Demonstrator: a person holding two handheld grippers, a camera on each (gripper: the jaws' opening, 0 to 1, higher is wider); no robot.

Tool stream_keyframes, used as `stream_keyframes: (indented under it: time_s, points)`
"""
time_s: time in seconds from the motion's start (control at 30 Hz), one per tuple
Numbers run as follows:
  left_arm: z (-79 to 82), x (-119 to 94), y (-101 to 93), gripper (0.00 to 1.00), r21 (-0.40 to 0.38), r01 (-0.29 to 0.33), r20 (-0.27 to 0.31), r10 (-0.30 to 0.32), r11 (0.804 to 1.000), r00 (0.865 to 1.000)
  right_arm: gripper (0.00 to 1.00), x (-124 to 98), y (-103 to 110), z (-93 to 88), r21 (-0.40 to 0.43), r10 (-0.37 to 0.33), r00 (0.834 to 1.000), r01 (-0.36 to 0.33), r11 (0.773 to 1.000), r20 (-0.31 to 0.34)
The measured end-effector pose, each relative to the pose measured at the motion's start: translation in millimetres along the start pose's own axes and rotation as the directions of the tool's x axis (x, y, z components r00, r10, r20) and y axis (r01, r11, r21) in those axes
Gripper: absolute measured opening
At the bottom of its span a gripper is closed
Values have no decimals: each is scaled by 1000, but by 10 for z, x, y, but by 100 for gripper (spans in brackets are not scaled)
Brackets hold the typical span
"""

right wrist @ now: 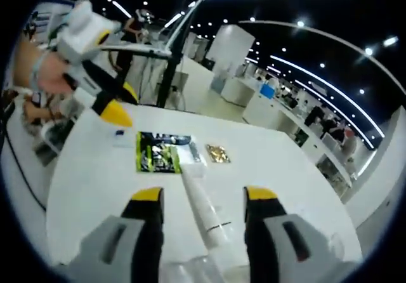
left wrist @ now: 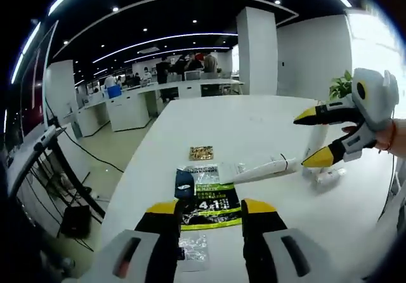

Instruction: Arrange the skincare products in the storage area until every visible bottle or jar stands upright without overlapping.

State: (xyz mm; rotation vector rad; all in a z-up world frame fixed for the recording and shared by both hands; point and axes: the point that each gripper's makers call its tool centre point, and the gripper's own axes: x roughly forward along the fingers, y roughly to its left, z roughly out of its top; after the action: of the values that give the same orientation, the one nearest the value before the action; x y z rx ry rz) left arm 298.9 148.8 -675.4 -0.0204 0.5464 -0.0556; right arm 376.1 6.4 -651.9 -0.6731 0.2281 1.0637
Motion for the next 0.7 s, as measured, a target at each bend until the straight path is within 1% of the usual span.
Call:
stream_keyframes:
  time_s: [0.1,0.13,0.2,0.33,0.47,0.7]
  points:
    - [-87,-23,30,38,-5,-11,-15,11,1000,1000,48,31,84,-60,-21,15,999,-16,1000,-41]
    - [-115,-27,38,38,-23,-15,-25,14,1000,1000,48,29,125,-71,-30,22,999,-23,999,-49]
    - [-127,-27,13,38,-37,-6,-30,5,999,1000,48,14,161,-99,-37,28,998,-30,999,-60]
    - [-90,-6,-64,38,-21,14,-24,-14,1000,1000,48,-37,158,-180,-22,27,996,-29,999,-83]
    - [-30,41,-107,39,-15,32,-16,-32,999,999,48,-84,105,-235,-13,5,995,-6,1000,-103]
    - [-33,130,-111,39,-13,49,-44,-49,999,998,47,-91,70,-350,16,-15,990,18,1000,-140]
